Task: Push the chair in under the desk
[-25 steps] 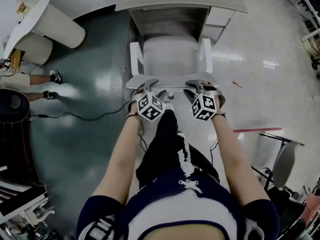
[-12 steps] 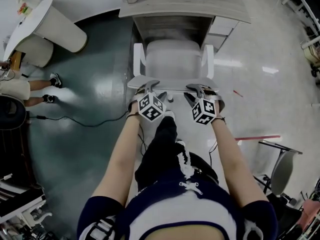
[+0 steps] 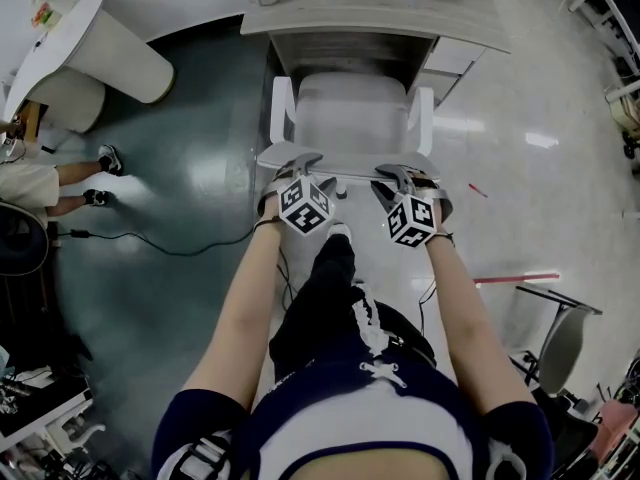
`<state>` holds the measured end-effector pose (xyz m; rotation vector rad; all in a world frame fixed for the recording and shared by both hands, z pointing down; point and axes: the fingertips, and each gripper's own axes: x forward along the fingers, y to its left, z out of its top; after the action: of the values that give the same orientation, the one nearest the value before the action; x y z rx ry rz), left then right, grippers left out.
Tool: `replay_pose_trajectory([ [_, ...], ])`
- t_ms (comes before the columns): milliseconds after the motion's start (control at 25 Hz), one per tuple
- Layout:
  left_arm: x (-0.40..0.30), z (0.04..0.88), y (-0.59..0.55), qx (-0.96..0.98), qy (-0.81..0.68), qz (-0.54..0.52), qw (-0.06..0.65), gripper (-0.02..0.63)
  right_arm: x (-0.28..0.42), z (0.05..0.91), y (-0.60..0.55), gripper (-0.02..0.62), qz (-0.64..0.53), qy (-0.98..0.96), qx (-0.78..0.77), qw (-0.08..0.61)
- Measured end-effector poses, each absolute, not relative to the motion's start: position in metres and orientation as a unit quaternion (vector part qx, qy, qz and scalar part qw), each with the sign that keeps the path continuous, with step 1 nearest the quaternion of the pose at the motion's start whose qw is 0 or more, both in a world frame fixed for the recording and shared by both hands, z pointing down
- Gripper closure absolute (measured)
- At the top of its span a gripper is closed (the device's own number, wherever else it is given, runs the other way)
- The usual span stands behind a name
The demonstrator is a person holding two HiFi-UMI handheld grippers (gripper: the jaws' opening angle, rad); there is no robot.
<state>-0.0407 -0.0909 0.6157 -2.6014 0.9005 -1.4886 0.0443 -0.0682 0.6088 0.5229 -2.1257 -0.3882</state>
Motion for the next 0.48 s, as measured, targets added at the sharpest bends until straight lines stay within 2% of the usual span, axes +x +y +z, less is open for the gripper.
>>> replay_pose_trajectory([
  [480, -0.045, 0.615, -0.128, -0.836, 0.279, -0.473, 0.015, 0.374, 0.039, 0.609, -0.106, 0.492, -0.143, -0.857, 0.213, 0.446],
])
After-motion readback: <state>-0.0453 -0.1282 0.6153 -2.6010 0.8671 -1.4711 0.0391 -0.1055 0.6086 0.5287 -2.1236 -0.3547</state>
